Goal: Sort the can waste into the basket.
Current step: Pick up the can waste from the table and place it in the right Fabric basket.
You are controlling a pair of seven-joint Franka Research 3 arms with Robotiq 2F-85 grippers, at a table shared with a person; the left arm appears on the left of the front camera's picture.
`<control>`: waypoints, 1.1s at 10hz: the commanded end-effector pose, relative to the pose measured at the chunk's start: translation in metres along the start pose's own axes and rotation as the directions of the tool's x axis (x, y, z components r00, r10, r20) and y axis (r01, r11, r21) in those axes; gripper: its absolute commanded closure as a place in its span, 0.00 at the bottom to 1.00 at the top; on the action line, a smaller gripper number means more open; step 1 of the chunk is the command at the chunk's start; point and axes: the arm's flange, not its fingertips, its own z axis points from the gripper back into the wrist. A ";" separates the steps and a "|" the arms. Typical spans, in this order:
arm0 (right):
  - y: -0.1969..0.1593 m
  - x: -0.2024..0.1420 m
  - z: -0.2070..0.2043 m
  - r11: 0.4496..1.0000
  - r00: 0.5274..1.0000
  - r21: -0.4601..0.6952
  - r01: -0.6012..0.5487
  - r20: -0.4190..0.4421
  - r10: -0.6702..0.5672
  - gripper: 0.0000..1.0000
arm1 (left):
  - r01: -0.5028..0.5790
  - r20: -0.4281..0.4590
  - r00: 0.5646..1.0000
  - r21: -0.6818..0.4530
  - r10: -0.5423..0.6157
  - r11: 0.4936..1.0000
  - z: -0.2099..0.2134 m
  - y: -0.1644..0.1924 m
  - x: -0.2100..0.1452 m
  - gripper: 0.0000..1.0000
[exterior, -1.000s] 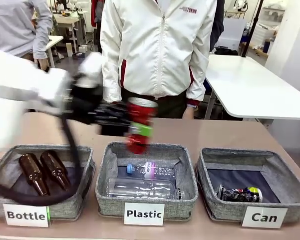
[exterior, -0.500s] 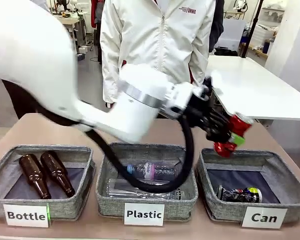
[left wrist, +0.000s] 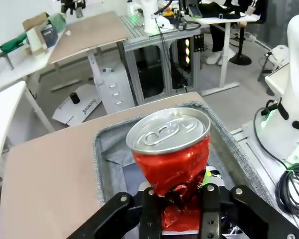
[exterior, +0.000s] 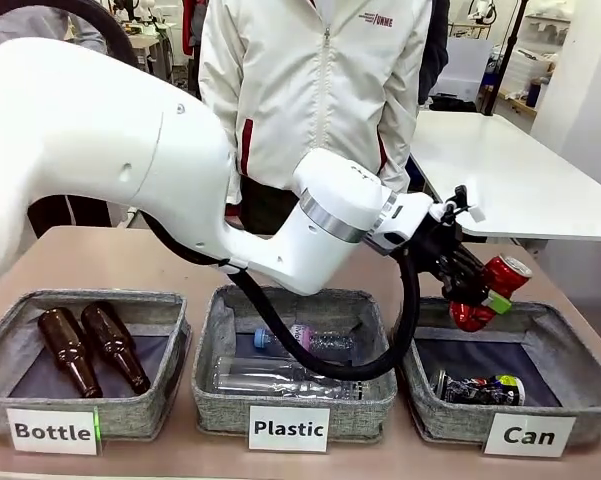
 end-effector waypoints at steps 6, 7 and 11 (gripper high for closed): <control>0.005 -0.006 -0.002 1.000 1.000 -0.016 0.013 -0.012 -0.013 0.00 | 0.022 0.014 1.000 -0.081 -0.020 0.996 0.006 -0.008 0.000 0.00; 0.005 -0.006 -0.002 1.000 1.000 -0.016 0.013 -0.012 -0.013 0.00 | 0.030 0.008 1.000 -0.072 -0.030 0.997 0.009 -0.012 0.001 0.00; 0.005 -0.006 -0.002 1.000 1.000 -0.016 0.013 -0.012 -0.013 0.00 | 0.053 -0.021 0.998 -0.062 -0.054 0.997 0.025 -0.029 0.019 0.00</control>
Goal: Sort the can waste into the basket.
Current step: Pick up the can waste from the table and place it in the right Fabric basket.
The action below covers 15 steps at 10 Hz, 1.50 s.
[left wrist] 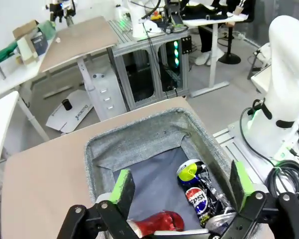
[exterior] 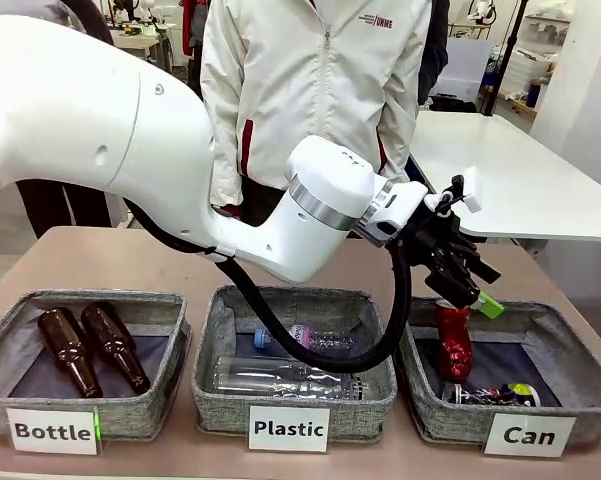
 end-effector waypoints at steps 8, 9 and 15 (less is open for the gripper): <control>0.057 0.059 -0.079 0.970 0.969 0.066 -0.235 -0.066 0.239 0.00 | -0.487 0.096 0.873 0.124 0.479 0.864 0.265 -0.120 -0.003 0.00; 0.082 0.073 -0.116 0.951 0.948 0.062 -0.303 -0.078 0.307 0.00 | -0.572 0.185 0.819 0.193 0.543 0.797 0.308 -0.152 -0.016 0.00; 0.168 0.066 -0.361 0.934 0.934 0.201 -0.295 -0.144 0.326 0.00 | -0.951 0.524 0.309 0.183 0.794 0.249 0.502 -0.291 -0.144 0.00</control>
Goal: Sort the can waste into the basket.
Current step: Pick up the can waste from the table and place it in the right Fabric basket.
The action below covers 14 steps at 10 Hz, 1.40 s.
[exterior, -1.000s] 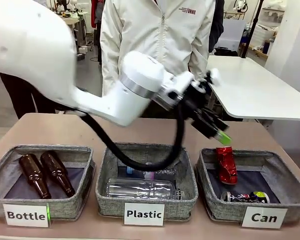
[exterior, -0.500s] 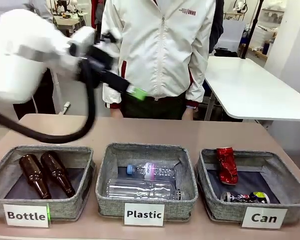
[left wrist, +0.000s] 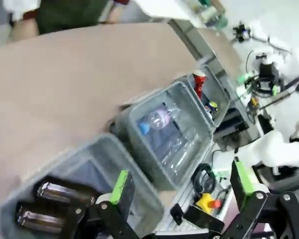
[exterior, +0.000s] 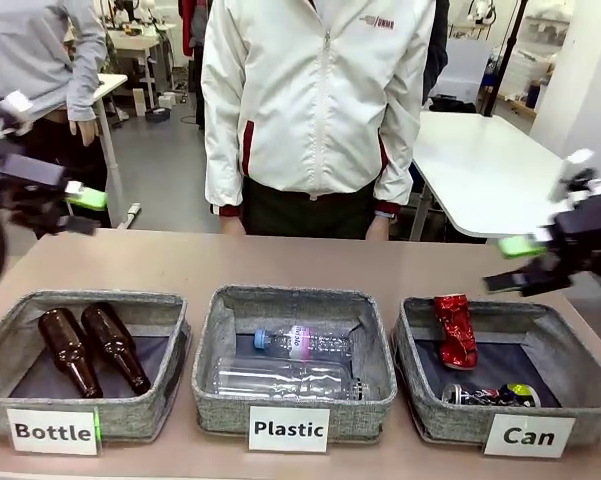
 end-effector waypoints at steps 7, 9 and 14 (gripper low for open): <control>0.000 0.009 -0.018 0.999 0.999 0.015 0.032 0.013 -0.032 0.00 | -0.051 0.039 0.998 -0.004 0.051 0.999 0.027 0.015 -0.009 0.00; 0.000 0.009 -0.018 0.999 0.999 0.015 0.032 0.013 -0.032 0.00 | -0.051 0.039 0.998 -0.004 0.051 0.999 0.027 0.015 -0.009 0.00; 0.000 0.009 -0.018 0.999 0.999 0.015 0.032 0.013 -0.032 0.00 | -0.051 0.039 0.998 -0.004 0.051 0.999 0.027 0.015 -0.009 0.00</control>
